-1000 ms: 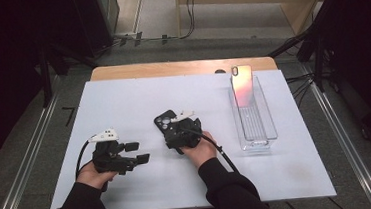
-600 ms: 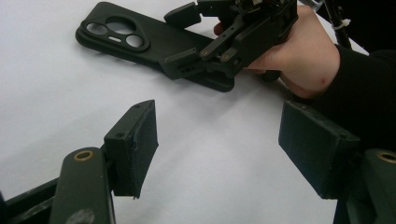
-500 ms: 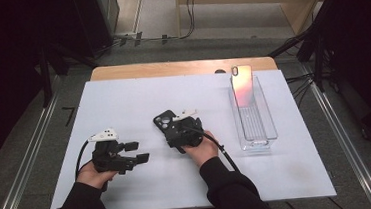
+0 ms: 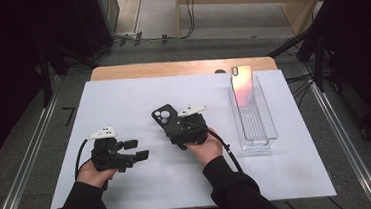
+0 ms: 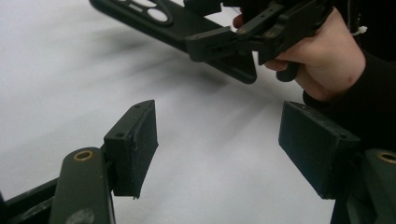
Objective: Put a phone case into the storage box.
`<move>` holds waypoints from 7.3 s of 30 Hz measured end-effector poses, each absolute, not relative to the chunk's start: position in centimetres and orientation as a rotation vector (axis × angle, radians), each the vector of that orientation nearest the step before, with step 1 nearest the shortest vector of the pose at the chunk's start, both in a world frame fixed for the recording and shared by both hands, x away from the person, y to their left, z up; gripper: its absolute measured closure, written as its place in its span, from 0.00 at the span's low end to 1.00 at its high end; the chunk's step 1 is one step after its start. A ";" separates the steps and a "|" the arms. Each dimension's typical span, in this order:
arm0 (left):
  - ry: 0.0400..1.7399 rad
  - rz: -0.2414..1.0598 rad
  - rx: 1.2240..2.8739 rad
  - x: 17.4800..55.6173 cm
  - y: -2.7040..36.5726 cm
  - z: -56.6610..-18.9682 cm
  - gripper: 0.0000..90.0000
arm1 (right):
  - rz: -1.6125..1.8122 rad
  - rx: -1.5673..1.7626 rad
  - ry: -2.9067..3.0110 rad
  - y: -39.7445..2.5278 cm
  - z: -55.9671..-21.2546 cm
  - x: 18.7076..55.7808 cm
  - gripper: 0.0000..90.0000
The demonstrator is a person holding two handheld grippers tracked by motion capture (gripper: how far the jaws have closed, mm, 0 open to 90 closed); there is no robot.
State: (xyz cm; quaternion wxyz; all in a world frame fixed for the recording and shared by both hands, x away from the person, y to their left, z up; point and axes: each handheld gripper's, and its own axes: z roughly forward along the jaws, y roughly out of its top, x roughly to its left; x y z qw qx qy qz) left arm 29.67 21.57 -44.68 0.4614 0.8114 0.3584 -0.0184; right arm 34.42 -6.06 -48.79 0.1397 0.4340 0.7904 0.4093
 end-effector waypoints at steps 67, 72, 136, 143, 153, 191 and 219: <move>1.143 -0.139 1.899 34.0 16.1 -40.0 0.29 | 1.596 1.564 2.058 -9.2 -47.6 28.5 0.14; 1.153 -0.150 1.895 34.5 15.7 -40.1 0.29 | 1.622 1.596 2.015 -9.1 -48.0 28.4 0.14; 1.254 -0.409 1.675 37.0 14.2 -41.7 0.87 | 1.767 1.544 1.888 -7.2 -49.7 27.3 0.12; 1.242 -0.379 1.698 36.8 14.3 -41.3 0.88 | 1.770 1.479 1.989 -7.5 -49.4 28.0 0.00; 1.187 -0.272 1.716 36.2 14.5 -40.3 0.88 | 1.654 1.444 2.160 -8.7 -48.3 28.8 0.00; 0.904 -0.008 1.741 32.5 12.6 -40.0 0.87 | 1.588 1.134 2.349 -11.9 -45.4 29.7 0.00; 0.883 -0.055 1.761 31.5 10.5 -40.3 0.87 | 1.589 1.205 2.327 -10.6 -44.2 31.3 0.11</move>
